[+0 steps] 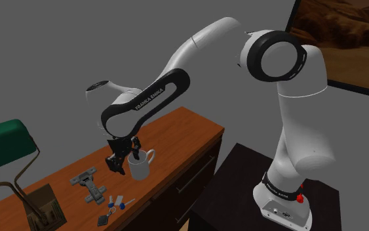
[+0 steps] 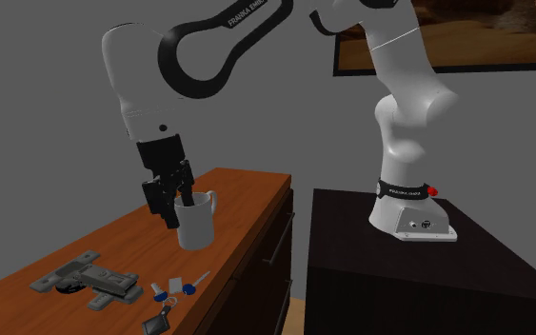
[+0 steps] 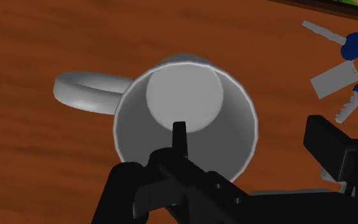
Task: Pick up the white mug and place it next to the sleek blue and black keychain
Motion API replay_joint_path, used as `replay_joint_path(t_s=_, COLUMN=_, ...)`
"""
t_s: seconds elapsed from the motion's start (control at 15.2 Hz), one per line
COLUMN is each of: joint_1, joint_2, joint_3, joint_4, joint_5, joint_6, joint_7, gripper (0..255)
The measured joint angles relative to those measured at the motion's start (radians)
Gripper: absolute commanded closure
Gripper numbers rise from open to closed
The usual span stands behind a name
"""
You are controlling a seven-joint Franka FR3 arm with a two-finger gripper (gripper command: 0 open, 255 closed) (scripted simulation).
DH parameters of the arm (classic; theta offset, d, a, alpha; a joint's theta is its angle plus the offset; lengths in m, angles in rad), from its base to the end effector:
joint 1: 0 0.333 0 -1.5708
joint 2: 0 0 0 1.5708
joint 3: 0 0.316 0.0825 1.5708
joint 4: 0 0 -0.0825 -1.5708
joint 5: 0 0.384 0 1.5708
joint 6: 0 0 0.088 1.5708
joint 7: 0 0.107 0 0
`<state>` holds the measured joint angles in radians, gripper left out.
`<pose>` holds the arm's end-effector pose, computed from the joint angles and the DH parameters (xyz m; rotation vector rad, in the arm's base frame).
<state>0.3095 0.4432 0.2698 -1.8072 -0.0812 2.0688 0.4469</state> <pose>0.5343 0.3311 0.2936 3.0825 0.2498 -0.2582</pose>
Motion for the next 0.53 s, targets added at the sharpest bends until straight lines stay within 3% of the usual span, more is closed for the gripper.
replay_joint_path(t_s=0.2, joint_1=0.000, joint_2=0.000, joint_3=0.000, joint_4=0.000, joint_5=0.000, joint_6=0.000, joint_7=0.000, gripper=0)
replay_joint_path(t_s=0.53, joint_1=-0.004, joint_2=-0.033, joint_3=0.005, joint_4=0.071, joint_5=0.011, joint_6=-0.102, joint_7=-0.009, gripper=0)
